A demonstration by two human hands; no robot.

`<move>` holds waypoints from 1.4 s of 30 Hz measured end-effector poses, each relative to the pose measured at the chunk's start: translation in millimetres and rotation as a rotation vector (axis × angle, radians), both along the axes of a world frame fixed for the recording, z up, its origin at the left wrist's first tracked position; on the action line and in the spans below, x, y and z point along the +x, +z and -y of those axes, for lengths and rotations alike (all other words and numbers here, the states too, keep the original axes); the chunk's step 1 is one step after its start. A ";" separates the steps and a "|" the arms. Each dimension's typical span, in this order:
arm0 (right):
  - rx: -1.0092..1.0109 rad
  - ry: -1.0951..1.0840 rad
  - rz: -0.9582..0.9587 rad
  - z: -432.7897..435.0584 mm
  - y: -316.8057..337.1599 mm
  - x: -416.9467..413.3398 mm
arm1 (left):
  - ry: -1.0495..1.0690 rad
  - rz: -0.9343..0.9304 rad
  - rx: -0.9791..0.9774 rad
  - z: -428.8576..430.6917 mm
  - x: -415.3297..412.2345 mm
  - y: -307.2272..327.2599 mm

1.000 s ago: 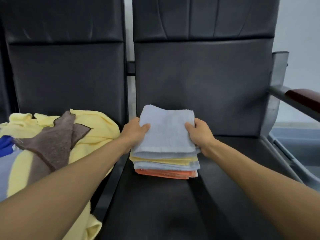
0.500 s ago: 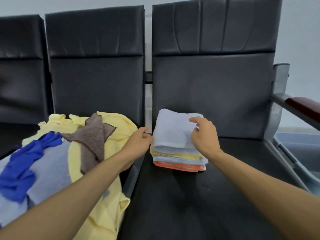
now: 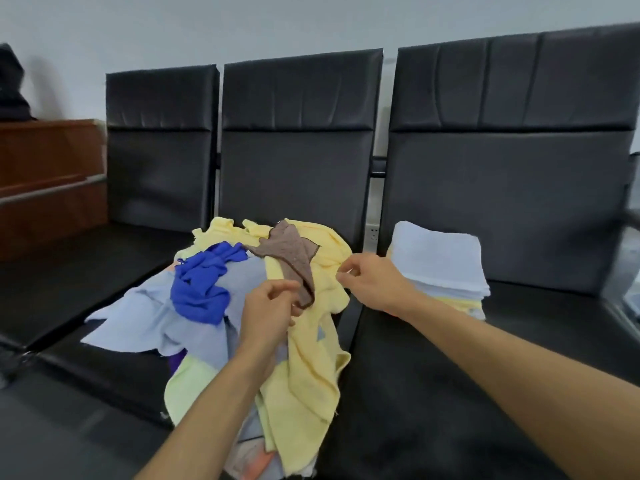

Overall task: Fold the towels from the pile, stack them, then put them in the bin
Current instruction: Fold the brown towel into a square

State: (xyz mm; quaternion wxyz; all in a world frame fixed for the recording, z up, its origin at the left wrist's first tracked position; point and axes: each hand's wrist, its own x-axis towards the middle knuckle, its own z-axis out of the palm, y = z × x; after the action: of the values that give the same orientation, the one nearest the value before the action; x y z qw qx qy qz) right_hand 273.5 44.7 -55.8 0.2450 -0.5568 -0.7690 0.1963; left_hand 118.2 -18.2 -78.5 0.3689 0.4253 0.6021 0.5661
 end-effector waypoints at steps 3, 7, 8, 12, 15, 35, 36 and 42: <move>-0.068 -0.020 -0.027 -3.3 -10.7 -29.2 | 0.020 -0.027 0.038 7.4 -9.0 6.0; -0.104 -0.093 -0.169 -13.8 -28.5 -56.5 | -0.044 -0.052 0.049 3.0 -15.9 18.2; -0.099 -0.125 -0.221 -16.9 -31.1 -60.8 | -0.047 -0.056 0.047 1.1 -17.0 19.7; -0.151 -0.243 -0.370 -28.7 -43.6 -74.8 | -0.089 -0.140 0.002 -1.1 -13.2 20.4; -0.127 -0.262 -0.370 -32.6 -47.1 -77.1 | -0.112 -0.179 -0.027 -3.6 -9.4 19.2; 0.081 0.010 -0.528 86.3 6.9 130.8 | -0.399 -0.747 0.405 5.4 109.1 -0.8; 0.079 0.013 -0.486 91.8 2.9 145.5 | -0.449 -0.748 0.409 6.2 117.9 -4.5; 0.057 0.026 -0.220 101.1 -14.3 208.3 | -0.660 -0.765 0.406 3.9 148.8 -19.2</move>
State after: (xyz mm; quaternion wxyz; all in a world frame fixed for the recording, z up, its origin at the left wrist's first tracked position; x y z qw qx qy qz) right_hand 481.9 -56.4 -70.1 0.3412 -0.5147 -0.7499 0.2372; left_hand 267.0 -22.1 -97.7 0.1920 0.8302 0.4065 0.3297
